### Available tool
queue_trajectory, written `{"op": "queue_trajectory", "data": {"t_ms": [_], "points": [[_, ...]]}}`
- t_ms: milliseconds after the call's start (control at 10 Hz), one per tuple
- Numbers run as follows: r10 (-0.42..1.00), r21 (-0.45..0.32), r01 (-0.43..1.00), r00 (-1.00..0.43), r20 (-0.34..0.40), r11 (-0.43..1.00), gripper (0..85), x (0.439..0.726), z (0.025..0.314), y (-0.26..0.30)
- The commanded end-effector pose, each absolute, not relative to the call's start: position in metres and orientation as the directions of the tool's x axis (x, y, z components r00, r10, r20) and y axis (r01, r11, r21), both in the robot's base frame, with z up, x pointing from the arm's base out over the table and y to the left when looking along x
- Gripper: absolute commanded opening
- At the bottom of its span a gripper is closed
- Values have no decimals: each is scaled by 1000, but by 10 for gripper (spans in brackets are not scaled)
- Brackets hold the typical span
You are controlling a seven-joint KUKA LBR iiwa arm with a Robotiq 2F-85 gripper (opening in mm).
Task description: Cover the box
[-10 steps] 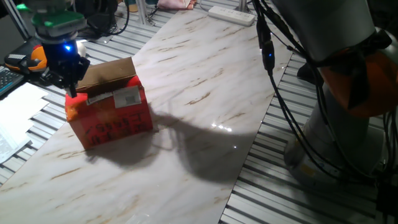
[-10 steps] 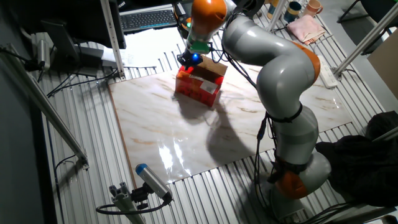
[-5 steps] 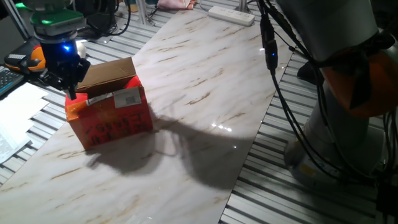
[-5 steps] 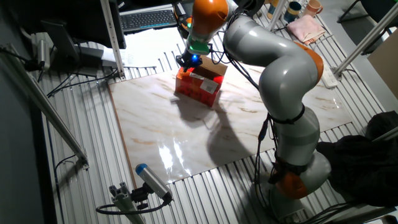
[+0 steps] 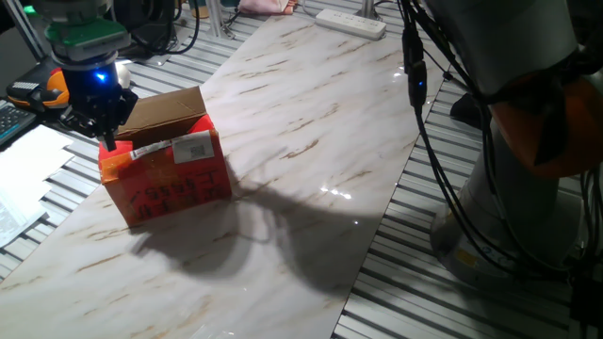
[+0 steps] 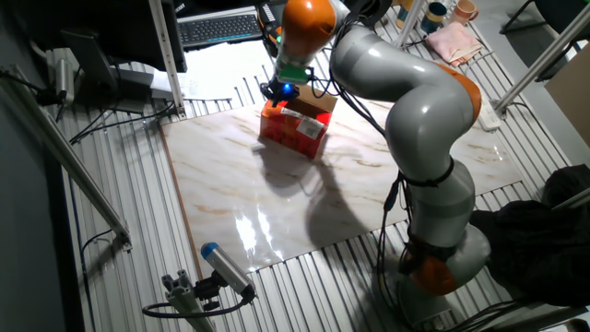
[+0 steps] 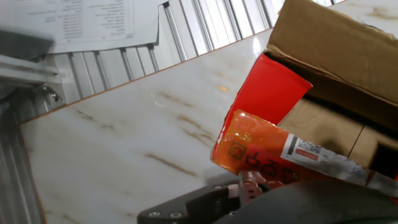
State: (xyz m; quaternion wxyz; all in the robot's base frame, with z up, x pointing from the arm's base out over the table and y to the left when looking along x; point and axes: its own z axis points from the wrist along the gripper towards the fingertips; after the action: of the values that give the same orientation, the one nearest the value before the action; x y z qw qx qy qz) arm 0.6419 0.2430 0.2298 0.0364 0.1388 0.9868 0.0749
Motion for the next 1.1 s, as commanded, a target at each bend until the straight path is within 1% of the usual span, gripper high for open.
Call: {"op": "queue_trajectory", "data": {"t_ms": [0, 100, 200, 300, 400, 500, 800, 900, 1000], "points": [[273, 129, 263, -960, -69, 956, 0, 642, 230, 242], [276, 121, 266, -958, -73, 956, 0, 642, 230, 242], [289, 130, 279, -955, -70, 952, 0, 642, 230, 242], [302, 121, 294, -951, -61, 948, 0, 642, 230, 242], [301, 131, 294, -953, -42, 947, 0, 642, 230, 242], [298, 135, 291, -954, -40, 947, 0, 642, 230, 242], [297, 132, 289, -954, -44, 948, 0, 642, 230, 242], [283, 105, 276, -957, -58, 955, 0, 642, 230, 242], [285, 105, 277, -956, -64, 955, 0, 642, 230, 242]]}}
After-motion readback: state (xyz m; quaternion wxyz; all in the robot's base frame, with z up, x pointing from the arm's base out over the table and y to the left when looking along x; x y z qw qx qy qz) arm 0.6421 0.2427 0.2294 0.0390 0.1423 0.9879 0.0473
